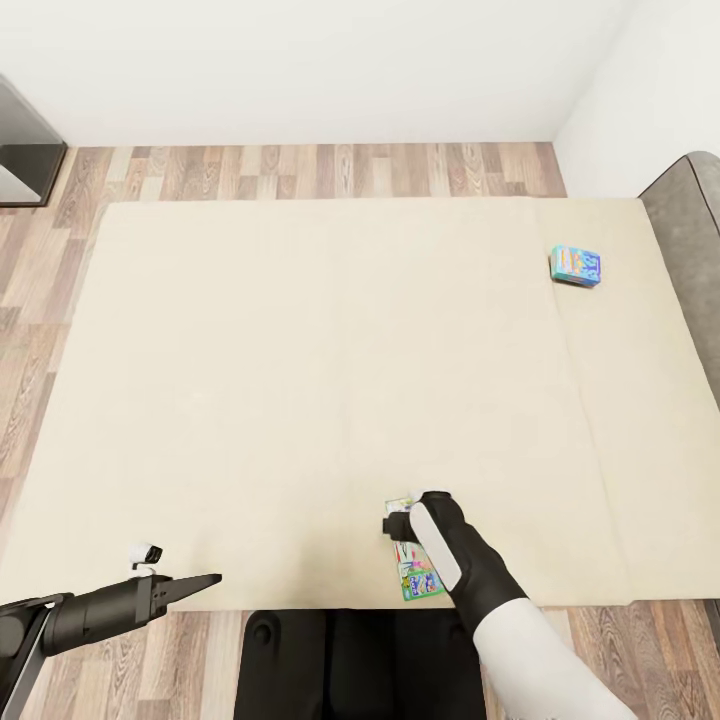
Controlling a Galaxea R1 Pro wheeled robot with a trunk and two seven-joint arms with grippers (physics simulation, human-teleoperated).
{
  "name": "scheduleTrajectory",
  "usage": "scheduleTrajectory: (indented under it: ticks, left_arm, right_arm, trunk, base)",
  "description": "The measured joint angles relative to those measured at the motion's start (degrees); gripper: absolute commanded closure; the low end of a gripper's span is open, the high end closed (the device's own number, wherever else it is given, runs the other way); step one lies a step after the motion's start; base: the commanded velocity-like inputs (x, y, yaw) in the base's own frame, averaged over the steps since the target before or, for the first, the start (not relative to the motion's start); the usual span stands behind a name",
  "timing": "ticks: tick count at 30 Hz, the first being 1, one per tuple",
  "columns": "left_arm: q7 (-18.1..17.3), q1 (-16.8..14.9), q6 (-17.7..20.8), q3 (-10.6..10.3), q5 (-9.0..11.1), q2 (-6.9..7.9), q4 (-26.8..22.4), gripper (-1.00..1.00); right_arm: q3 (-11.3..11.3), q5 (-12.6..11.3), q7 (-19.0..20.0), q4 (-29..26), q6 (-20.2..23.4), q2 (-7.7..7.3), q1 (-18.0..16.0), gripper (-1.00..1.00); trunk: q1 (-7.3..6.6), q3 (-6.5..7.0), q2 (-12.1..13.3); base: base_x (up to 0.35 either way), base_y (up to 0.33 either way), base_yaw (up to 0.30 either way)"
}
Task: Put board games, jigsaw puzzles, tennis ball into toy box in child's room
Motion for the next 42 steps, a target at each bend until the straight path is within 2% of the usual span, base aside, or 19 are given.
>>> scheduleTrajectory:
  ticks: [4, 10, 18, 42]
  left_arm:
    - [0.0, 0.0, -0.03, -0.02, -0.01, 0.0, 0.0, -1.0]
    - [0.0, 0.0, -0.04, -0.04, -0.01, 0.0, 0.0, -1.0]
    - [0.0, 0.0, -0.03, -0.05, -0.01, 0.0, 0.0, -1.0]
    - [0.0, 0.0, -0.08, -0.02, -0.01, 0.0, 0.0, -1.0]
  right_arm:
    - [-0.98, 0.12, 3.79, 0.0, -0.16, -0.47, 0.0, -1.0]
    - [-1.17, 0.55, 6.59, 0.05, -0.52, -1.03, 0.0, -1.0]
    - [-1.39, 0.79, 6.68, 0.09, -0.3, -1.89, 0.0, -1.0]
    - [-1.55, 1.0, 6.09, -0.51, 1.9, -2.28, 0.0, -1.0]
  trunk:
    - [0.0, 0.0, 0.0]
    - [0.0, 0.0, 0.0]
    - [0.0, 0.0, 0.0]
    - [0.0, 0.0, 0.0]
  base:
    - [0.0, 0.0, 0.0]
    - [0.0, 0.0, 0.0]
    - [0.0, 0.0, 0.0]
    - [0.0, 0.0, 0.0]
